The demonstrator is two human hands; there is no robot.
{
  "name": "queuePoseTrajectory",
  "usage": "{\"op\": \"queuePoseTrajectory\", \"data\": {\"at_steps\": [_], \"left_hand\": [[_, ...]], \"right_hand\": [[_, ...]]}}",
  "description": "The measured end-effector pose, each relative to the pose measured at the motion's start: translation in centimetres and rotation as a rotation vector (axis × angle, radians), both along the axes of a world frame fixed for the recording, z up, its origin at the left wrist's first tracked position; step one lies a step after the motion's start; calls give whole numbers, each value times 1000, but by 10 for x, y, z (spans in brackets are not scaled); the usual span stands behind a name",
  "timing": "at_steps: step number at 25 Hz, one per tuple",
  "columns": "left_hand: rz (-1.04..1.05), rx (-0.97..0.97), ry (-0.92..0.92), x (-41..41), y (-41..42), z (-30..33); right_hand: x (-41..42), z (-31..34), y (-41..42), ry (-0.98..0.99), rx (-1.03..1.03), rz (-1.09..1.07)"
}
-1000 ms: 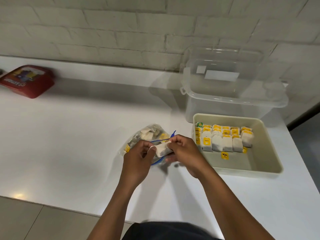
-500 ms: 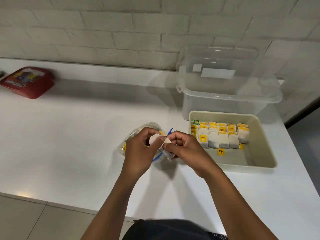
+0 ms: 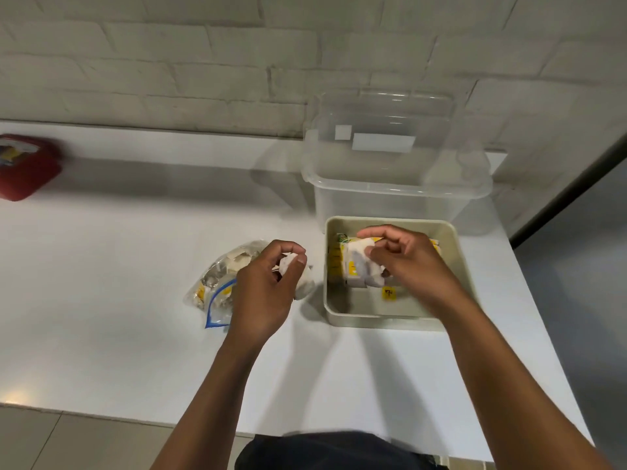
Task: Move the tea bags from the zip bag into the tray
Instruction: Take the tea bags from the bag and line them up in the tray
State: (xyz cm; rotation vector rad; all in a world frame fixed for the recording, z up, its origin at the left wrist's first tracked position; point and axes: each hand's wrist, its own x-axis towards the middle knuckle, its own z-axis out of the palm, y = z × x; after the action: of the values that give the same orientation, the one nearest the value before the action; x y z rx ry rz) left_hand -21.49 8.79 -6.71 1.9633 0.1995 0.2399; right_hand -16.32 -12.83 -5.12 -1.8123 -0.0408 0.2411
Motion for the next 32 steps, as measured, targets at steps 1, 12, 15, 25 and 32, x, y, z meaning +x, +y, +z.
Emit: {"op": "queuePoseTrajectory", "data": {"at_steps": [1, 12, 15, 25, 32], "left_hand": [[-6, 18, 6, 0, -6, 1], [-191, 184, 1, -4, -54, -12], [-212, 248, -12, 0, -62, -16], [-271, 349, -34, 9, -73, -26], [-300, 361, -71, 9, -71, -31]], "right_hand": [[7, 0, -14, -39, -100, -39], [67, -18, -89, -32, -1037, 326], [71, -20, -86, -109, -1184, 411], [68, -36, -89, -200, -1595, 331], [60, -51, -86, -279, -1759, 271]]}}
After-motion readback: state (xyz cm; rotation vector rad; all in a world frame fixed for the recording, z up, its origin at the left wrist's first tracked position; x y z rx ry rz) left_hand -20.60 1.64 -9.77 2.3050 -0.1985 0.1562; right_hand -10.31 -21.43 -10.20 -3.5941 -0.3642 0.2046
